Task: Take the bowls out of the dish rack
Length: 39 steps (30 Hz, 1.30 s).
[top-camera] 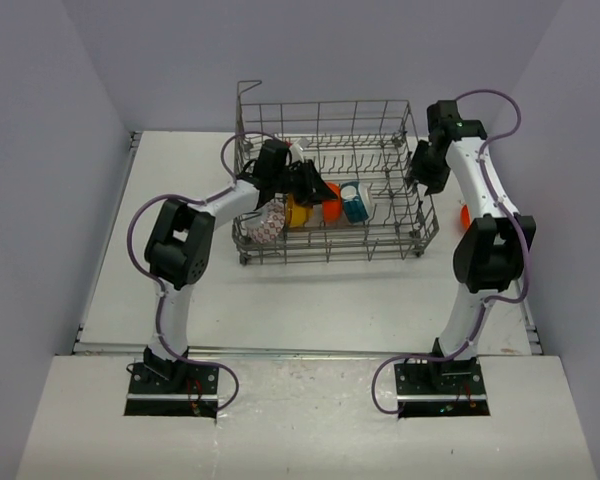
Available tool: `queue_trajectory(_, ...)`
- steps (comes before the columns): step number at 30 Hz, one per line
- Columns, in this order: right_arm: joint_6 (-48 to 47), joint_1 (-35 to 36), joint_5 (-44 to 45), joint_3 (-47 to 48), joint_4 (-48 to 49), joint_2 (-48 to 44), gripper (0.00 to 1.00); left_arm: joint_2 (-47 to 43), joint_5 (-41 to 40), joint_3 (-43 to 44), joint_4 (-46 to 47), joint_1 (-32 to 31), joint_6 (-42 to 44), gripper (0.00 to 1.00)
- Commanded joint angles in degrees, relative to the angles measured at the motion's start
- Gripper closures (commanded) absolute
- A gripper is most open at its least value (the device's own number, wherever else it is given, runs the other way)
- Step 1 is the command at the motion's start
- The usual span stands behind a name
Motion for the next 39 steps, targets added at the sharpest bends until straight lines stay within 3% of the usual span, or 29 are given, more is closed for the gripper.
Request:
queue_trajectory(1,-1.1,-1.4,3.4,3.1,0.3,-4.0,0.51,-2.6,2.9,-2.2,7.3,1.7,-0.4,1.0)
queue_trajectory(6,-1.5,-2.4,4.5,6.6,-1.6,-4.0,0.5,-3.7,3.9,-2.0,8.3,2.2,-0.7,1.0)
queue_trajectory(12,-1.9,-6.1,2.9,3.6,-1.1,-3.5,0.5,-4.9,5.4,-2.5,9.7,3.2,-1.3,1.0)
queue_trajectory(23,-1.1,-6.0,0.9,-1.9,2.9,-4.5,0.53,-5.6,7.6,-5.6,12.5,4.4,-2.6,1.0)
queue_trajectory(39,-1.5,-4.7,-3.6,-1.2,2.9,-6.0,0.48,-2.6,7.3,-2.9,10.6,4.5,-2.3,1.0)
